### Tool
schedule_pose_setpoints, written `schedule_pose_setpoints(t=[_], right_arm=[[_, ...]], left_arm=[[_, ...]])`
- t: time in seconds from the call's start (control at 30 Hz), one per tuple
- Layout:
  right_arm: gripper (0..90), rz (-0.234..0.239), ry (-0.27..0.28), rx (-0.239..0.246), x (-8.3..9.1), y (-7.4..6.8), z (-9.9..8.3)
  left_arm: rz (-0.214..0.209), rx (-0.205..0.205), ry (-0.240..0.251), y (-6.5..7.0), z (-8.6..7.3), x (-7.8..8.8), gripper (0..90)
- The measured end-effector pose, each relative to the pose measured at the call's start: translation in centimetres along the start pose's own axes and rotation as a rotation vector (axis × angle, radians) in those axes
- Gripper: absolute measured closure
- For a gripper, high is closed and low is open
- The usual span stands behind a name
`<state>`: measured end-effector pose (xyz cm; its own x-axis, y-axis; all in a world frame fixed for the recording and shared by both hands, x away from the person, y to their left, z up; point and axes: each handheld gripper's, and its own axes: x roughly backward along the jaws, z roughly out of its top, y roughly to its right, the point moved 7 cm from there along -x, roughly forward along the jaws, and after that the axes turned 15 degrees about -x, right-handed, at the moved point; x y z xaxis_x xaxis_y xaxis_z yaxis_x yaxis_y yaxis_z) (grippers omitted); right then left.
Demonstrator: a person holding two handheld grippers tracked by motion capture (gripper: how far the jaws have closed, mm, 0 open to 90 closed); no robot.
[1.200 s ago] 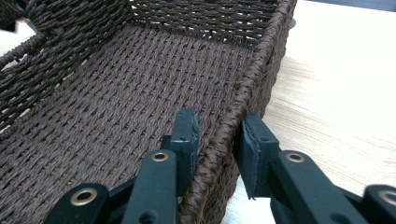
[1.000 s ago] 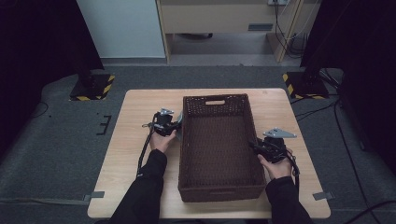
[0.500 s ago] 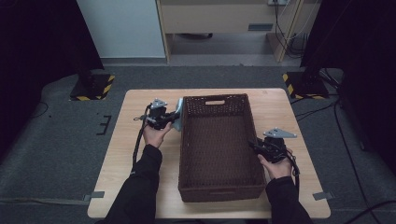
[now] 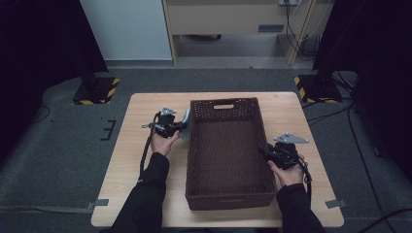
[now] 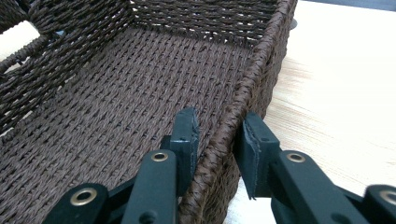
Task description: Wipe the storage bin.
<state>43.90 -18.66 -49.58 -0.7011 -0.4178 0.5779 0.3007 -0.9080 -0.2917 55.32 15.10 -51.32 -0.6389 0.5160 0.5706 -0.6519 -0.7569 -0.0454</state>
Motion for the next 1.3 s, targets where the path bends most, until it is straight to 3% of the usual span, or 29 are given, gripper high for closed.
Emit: schedule_pose_setpoints(t=[0.1,0.2,0.3,0.37,0.4,0.5,0.53,0.67,0.8,0.87,0.9,0.93,1.0,1.13,1.3], right_arm=[[69.9,-0.001,0.000,-0.002,0.0,0.0,0.0],[69.9,-0.002,0.000,-0.001,0.0,0.0,0.0],[69.9,-0.002,0.000,-0.001,0.0,0.0,0.0],[69.9,-0.003,0.001,-0.002,0.0,0.0,0.0],[69.9,-0.003,0.001,-0.002,0.0,0.0,0.0],[69.9,-0.004,0.002,-0.002,0.0,0.0,0.0],[69.9,-0.005,0.002,-0.001,0.0,0.0,0.0],[69.9,-0.006,0.001,0.000,0.0,0.0,0.0],[69.9,-0.006,0.001,-0.001,0.0,0.0,0.0],[70.0,-0.007,0.002,0.000,0.0,0.0,0.0],[70.0,-0.007,0.002,0.000,0.0,0.0,0.0],[69.9,-0.007,0.001,-0.001,0.0,0.0,0.0],[70.0,-0.008,0.001,0.000,0.0,0.0,0.0],[70.0,-0.008,0.002,0.000,0.0,0.0,0.0],[70.0,-0.007,0.002,-0.002,0.0,0.0,0.0]], left_arm=[[0.006,-0.031,0.055,-0.1,2.3,1.9,82.5],[0.001,-0.056,0.085,0.3,3.4,3.1,82.5],[-0.002,-0.081,0.060,1.0,2.8,3.1,82.5],[-0.019,-0.063,0.043,1.5,1.1,2.5,82.5],[-0.019,-0.063,0.043,1.5,1.1,2.5,82.5],[-0.025,-0.060,-0.010,1.9,-1.1,1.6,82.5],[-0.029,-0.056,-0.054,2.0,-2.6,0.9,82.5],[-0.035,-0.036,-0.094,2.1,-3.8,0.0,82.5],[-0.036,-0.042,-0.060,2.1,-2.8,0.8,82.5],[-0.033,-0.055,-0.004,1.9,-0.8,2.5,82.5],[-0.033,-0.055,-0.004,1.9,-0.8,2.5,82.5],[-0.029,-0.068,0.029,1.9,0.5,3.6,82.5],[-0.028,-0.087,0.049,2.2,1.3,4.3,82.5],[-0.036,-0.110,0.038,2.8,0.8,4.1,82.5],[-0.041,-0.072,-0.028,2.8,-1.7,2.2,82.5]])
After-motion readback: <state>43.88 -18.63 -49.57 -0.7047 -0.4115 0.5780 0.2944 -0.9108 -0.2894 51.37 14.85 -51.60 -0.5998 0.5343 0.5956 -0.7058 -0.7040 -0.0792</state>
